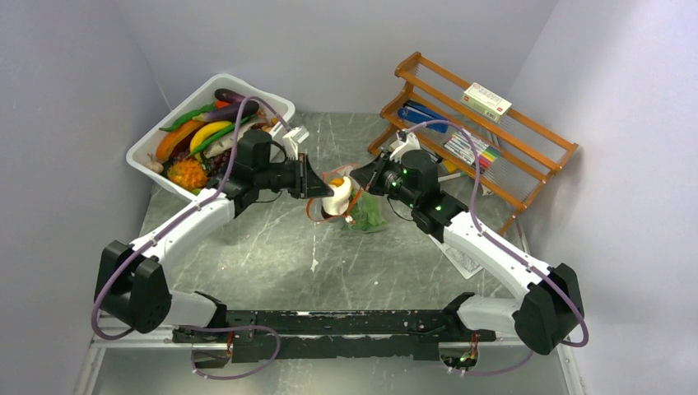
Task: Place the food in the zip-top bag and seal the zipper
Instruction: Place the fake vegetable in the zipper food storage bag.
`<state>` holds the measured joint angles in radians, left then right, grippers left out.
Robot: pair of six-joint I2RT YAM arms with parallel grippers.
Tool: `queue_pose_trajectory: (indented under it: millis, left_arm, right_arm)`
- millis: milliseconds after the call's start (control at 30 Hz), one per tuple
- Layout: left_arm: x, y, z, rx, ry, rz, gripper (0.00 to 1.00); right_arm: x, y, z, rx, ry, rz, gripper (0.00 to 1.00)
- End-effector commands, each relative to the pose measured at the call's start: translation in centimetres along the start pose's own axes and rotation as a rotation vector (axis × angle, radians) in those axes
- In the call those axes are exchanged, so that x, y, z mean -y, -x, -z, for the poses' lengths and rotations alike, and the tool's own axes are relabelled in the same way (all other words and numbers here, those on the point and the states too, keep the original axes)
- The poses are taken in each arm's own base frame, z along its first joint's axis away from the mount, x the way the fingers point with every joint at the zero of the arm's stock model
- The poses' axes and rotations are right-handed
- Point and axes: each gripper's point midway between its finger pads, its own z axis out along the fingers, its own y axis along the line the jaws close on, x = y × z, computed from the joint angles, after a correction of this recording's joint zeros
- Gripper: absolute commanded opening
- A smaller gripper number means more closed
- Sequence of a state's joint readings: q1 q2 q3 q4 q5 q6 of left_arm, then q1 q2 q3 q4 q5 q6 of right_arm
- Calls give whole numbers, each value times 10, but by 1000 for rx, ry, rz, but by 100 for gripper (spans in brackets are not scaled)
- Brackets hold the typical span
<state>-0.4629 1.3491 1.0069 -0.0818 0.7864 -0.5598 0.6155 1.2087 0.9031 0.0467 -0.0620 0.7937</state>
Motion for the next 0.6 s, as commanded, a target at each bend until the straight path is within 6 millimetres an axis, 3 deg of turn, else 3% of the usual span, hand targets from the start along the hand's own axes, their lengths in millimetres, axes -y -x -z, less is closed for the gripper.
queue_pose_trajectory:
  millis: [0, 133, 567]
  left_arm:
    - [5, 19, -11, 45, 49, -84, 7]
    - [-11, 16, -22, 25, 121, -81, 7]
    - [-30, 6, -60, -8, 315, -163, 7]
  right_arm:
    - [-15, 13, 1, 39, 53, 4, 0]
    - [-18, 8, 2, 33, 90, 0, 0]
    - [-28, 4, -1, 0, 141, -11, 0]
